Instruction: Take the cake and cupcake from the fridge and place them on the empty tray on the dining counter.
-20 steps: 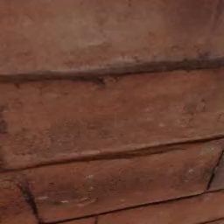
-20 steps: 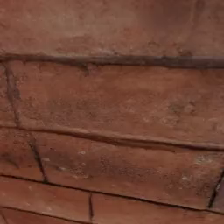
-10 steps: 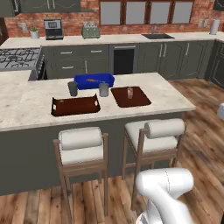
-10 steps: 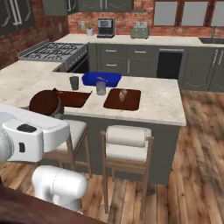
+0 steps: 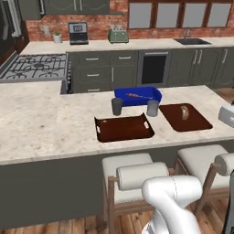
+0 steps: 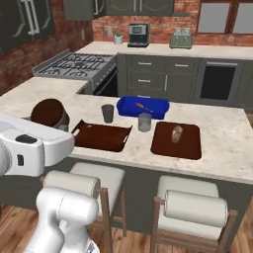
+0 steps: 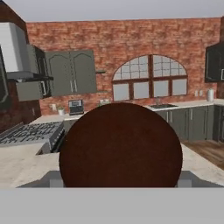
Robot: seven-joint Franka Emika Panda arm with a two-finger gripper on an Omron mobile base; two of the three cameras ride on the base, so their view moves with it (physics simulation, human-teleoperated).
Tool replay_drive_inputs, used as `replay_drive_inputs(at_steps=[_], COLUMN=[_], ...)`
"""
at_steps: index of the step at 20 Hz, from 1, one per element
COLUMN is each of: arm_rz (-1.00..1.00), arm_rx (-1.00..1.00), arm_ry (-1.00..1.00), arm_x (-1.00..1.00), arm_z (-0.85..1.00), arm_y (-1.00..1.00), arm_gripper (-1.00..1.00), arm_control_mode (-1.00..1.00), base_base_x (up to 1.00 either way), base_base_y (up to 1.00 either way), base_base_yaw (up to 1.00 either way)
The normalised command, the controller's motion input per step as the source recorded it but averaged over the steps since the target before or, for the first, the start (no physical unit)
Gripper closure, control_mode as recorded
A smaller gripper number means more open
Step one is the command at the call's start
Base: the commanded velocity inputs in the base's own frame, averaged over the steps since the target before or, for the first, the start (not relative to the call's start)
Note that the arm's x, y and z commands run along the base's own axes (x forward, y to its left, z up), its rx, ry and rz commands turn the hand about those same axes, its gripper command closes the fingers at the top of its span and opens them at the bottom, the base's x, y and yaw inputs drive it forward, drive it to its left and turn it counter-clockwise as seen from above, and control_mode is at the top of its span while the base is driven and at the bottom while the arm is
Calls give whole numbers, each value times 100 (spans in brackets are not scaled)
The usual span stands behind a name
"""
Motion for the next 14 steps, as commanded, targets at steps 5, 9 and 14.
replay_drive_inputs(at_steps=[5, 9, 14], arm_rz=[11, 40, 27], arm_rx=[3, 9, 2], arm_ry=[3, 24, 22], arm_x=[20, 100, 100], arm_z=[-9, -68, -93], arm_y=[0, 35, 69], arm_gripper=[100, 100, 100], arm_control_mode=[-100, -100, -100], base_base_x=[53, 0, 0], base_base_y=[2, 0, 0], base_base_yaw=[36, 0, 0])
